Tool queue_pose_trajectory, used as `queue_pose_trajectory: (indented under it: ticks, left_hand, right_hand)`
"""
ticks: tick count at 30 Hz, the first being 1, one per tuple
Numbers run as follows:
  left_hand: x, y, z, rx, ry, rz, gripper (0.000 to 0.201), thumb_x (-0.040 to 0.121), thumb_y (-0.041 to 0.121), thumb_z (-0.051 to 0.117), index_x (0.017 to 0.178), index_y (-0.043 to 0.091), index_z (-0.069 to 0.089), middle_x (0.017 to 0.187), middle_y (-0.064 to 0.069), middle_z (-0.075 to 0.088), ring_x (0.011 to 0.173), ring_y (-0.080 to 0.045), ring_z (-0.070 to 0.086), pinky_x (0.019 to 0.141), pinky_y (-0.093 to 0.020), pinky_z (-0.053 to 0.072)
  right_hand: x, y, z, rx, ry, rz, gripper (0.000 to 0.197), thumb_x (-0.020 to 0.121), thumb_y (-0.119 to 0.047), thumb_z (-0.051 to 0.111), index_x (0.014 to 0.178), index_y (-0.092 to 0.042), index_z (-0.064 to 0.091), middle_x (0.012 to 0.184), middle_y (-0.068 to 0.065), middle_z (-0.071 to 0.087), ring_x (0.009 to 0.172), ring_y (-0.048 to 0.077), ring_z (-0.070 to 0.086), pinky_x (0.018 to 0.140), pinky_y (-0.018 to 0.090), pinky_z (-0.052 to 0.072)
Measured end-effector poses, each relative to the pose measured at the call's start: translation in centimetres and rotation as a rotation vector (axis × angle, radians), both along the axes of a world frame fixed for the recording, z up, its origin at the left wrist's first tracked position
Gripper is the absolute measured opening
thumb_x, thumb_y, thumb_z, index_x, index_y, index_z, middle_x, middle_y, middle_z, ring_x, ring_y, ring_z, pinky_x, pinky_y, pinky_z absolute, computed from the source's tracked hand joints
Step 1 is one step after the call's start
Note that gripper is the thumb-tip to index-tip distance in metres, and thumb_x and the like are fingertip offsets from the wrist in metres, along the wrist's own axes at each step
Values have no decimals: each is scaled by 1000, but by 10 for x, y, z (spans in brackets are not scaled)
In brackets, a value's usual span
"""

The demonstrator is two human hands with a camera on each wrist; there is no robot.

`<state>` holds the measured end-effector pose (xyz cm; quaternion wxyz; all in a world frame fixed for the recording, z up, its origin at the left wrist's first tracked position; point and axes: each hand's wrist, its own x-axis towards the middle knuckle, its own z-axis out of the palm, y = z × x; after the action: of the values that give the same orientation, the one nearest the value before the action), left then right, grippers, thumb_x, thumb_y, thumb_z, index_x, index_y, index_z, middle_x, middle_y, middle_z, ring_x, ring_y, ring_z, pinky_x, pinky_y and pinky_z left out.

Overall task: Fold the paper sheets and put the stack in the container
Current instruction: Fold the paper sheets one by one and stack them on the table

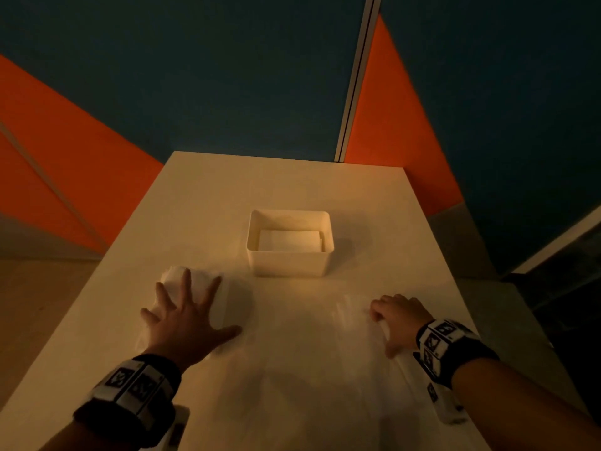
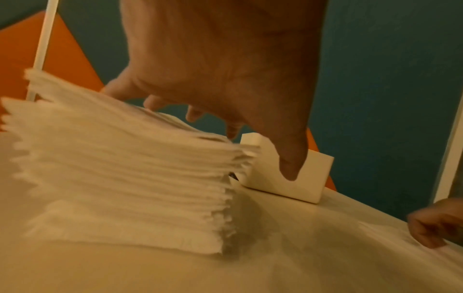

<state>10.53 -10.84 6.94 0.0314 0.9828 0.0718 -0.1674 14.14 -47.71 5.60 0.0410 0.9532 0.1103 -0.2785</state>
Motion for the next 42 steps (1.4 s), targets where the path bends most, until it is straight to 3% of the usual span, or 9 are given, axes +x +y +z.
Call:
queue_pose_trajectory:
  ticks: [5,10,16,21,23,28,31,37,42]
  left_hand:
    - [17,0,-2,-37,-45,128,105,60,90,42,142,50,-9,154,-5,-23,138,-50,-1,105,-65,27]
    - [23,-1,2,-55,-74,220,90,75,73,51,145,45,3,156,-8,-10,133,-44,23,99,-56,37]
    - [31,3,3,-99,-96,298,86,77,69,53,145,43,8,154,-9,-3,126,-44,34,95,-54,41]
    - [36,8,2,-138,-45,294,94,71,72,58,144,47,5,156,-8,-8,128,-44,33,95,-54,43]
    - [36,6,4,-110,-70,267,96,68,78,54,144,48,2,156,-7,-11,134,-47,20,99,-61,35]
    - [35,-16,13,-143,-180,9,92,72,80,44,146,42,6,158,-6,-2,143,-41,-2,113,-57,14]
    - [33,-35,17,-333,-143,-161,97,56,84,35,141,38,31,151,-2,28,139,-31,16,115,-45,19]
    - [18,-63,28,-1154,438,-50,93,60,43,83,137,45,31,144,7,40,124,-8,42,106,-33,37]
    - [15,-68,35,-1529,415,-90,85,70,13,78,139,37,36,137,4,52,124,-14,51,100,-37,47]
  right_hand:
    - [0,-2,3,0,-33,37,47,64,-40,80,93,-32,44,102,-9,35,104,17,40,87,35,35]
    - [0,-2,6,56,-57,14,17,80,-34,66,79,-31,50,99,-10,46,107,17,46,83,33,31]
    - [2,-1,15,59,-42,32,29,85,-31,61,65,-33,40,91,-13,47,98,15,47,87,33,32]
    - [7,3,31,165,23,-43,6,86,-21,62,91,-23,62,88,-8,52,88,14,52,80,26,40]
    - [12,2,37,175,32,-65,17,87,-21,63,104,-19,67,92,-7,51,88,12,52,78,24,41]
    - [21,9,58,432,13,-142,6,86,-16,67,86,-21,64,84,-5,58,80,10,56,74,22,44]
    - [21,22,74,776,34,-321,8,84,-7,68,83,-13,65,77,2,63,73,11,58,74,29,47]
    - [11,57,97,1427,-13,-684,15,88,4,55,78,-7,59,69,5,62,61,15,59,54,22,47]
    - [5,71,92,1586,-10,-960,18,91,-4,49,78,-11,60,79,11,63,69,23,60,61,30,45]
